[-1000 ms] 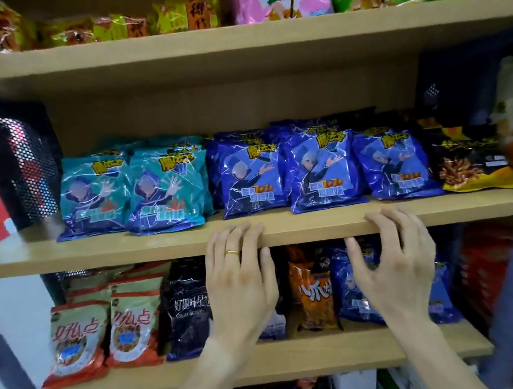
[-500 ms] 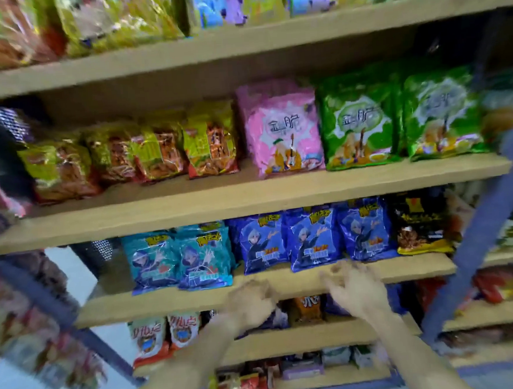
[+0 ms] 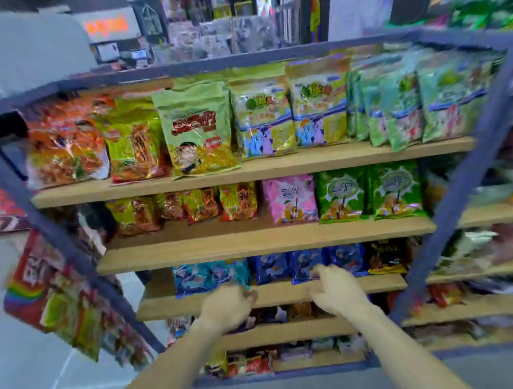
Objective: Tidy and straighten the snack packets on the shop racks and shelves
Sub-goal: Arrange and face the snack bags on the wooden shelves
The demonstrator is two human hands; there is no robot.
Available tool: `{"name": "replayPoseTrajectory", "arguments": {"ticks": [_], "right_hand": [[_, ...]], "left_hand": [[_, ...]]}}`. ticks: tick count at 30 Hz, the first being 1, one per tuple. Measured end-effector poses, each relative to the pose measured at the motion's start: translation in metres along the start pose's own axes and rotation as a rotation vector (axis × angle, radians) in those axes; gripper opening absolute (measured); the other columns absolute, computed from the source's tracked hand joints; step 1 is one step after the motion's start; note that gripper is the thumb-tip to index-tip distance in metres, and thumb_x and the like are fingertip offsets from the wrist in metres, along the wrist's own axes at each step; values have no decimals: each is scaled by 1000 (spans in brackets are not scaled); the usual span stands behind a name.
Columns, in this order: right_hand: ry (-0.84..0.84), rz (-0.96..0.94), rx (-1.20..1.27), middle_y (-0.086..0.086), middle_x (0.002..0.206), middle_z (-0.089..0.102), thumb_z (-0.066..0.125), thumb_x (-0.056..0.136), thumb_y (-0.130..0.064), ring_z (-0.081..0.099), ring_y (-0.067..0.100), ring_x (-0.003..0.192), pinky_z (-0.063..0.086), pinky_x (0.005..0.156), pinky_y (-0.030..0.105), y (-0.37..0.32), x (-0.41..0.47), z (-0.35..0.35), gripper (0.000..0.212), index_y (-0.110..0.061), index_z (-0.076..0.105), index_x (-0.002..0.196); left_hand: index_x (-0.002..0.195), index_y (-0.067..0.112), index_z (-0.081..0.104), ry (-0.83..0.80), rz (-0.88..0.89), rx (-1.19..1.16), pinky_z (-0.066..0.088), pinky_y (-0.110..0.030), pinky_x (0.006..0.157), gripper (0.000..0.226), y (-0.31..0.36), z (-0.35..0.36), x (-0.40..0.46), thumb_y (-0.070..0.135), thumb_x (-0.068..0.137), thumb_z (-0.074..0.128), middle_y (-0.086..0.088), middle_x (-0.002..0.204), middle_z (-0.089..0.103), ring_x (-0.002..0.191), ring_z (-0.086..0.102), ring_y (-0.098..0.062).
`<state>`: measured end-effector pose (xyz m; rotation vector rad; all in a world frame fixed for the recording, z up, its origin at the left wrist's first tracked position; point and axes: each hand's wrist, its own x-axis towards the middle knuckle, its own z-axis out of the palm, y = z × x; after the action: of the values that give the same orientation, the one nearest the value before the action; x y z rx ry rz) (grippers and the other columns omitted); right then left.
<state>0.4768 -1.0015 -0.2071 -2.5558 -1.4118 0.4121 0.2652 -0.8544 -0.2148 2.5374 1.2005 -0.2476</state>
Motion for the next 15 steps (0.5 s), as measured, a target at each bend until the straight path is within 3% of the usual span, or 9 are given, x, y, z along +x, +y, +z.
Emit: {"name": "replayPoseTrajectory", "arguments": {"ticks": [2,5,11,15], "right_hand": [[66,-9,13,2,124,61,56,96,-54,59,23,114,54,82,35,-8,-3,-15,45,-26,54,131],[181,-2,45,-2,123,58,54,96,-55,54,23,117,52,79,36,-18,-13,-33,40,-29,53,128],[250,48,66,-2,124,60,52,95,-59,55,24,118,54,85,37,-10,-42,-37,49,-30,51,135],[264,96,86,-2,122,62,50,95,-63,54,26,119,53,88,36,-6,-62,-35,52,-30,52,135]], "left_hand": [[110,22,71,157,39,52,49,-38,88,55,-2,-18,-4,62,100,35,-9,117,66,116,61,-31],[118,29,71,299,90,125,41,-41,98,53,-2,-41,-6,64,102,33,-7,128,61,122,54,-30],[149,30,42,240,125,38,36,-44,105,56,-5,-34,-21,62,104,29,-1,118,68,116,62,-24],[149,31,42,233,115,56,37,-46,109,60,-11,-23,-29,66,103,27,-6,138,58,128,54,-29]]}}
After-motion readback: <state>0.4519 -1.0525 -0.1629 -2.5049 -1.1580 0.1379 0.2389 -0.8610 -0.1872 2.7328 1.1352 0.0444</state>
